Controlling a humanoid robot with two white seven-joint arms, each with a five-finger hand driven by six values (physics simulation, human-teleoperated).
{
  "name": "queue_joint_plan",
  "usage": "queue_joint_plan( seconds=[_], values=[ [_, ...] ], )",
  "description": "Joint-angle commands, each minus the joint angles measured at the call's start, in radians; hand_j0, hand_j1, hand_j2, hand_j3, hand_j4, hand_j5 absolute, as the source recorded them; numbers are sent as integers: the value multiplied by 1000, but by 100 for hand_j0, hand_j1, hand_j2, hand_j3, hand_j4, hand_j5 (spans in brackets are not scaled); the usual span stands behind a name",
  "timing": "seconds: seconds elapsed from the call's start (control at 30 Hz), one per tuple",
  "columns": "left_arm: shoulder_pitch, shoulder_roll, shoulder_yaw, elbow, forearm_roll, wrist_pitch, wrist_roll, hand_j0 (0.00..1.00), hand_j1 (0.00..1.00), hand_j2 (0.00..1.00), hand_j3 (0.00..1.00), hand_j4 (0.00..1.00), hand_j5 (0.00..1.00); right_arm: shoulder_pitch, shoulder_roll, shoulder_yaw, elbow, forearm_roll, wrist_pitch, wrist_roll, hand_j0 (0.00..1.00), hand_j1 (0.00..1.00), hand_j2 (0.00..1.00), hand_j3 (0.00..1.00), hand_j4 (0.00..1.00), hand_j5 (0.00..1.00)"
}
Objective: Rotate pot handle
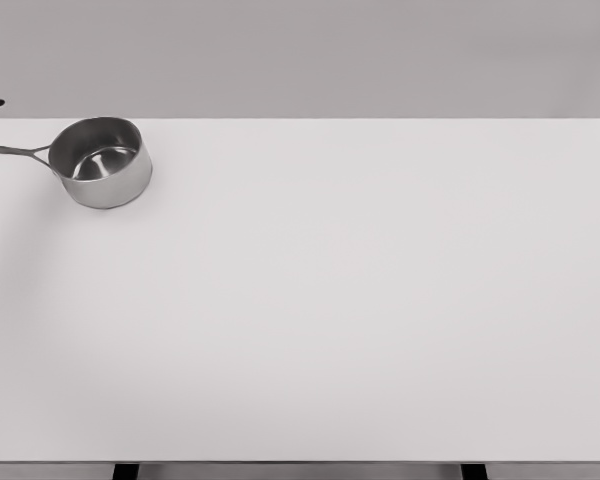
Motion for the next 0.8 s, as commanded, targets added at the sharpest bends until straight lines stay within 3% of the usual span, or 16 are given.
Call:
queue_joint_plan(
  seconds=[0.0, 0.23, 0.43, 0.63, 0.77],
  values=[
    [0, 3, 5, -5, 13, 0, 0, 100, 100, 100, 100, 100, 100, 0, 0, 1, 0, -1, 0, 0, 100, 100, 100, 100, 100, 100],
    [43, 38, 7, -39, 86, 0, -1, 100, 100, 100, 100, 100, 100, 0, 0, 1, 0, -1, 0, 0, 100, 100, 100, 100, 100, 100],
    [221, 156, 4, -280, 283, 0, -6, 100, 100, 100, 100, 100, 100, 0, 0, 1, 0, -1, 0, 0, 100, 100, 100, 100, 100, 100],
    [319, 257, 7, -468, 435, 0, -6, 100, 100, 100, 100, 100, 100, 0, 0, -1, 0, -1, 0, 0, 100, 100, 100, 100, 100, 100],
    [365, 260, 8, -718, 465, 0, -9, 100, 100, 100, 100, 100, 100, 0, 0, 1, 0, -1, 0, 0, 100, 100, 100, 100, 100, 100]
  ],
)
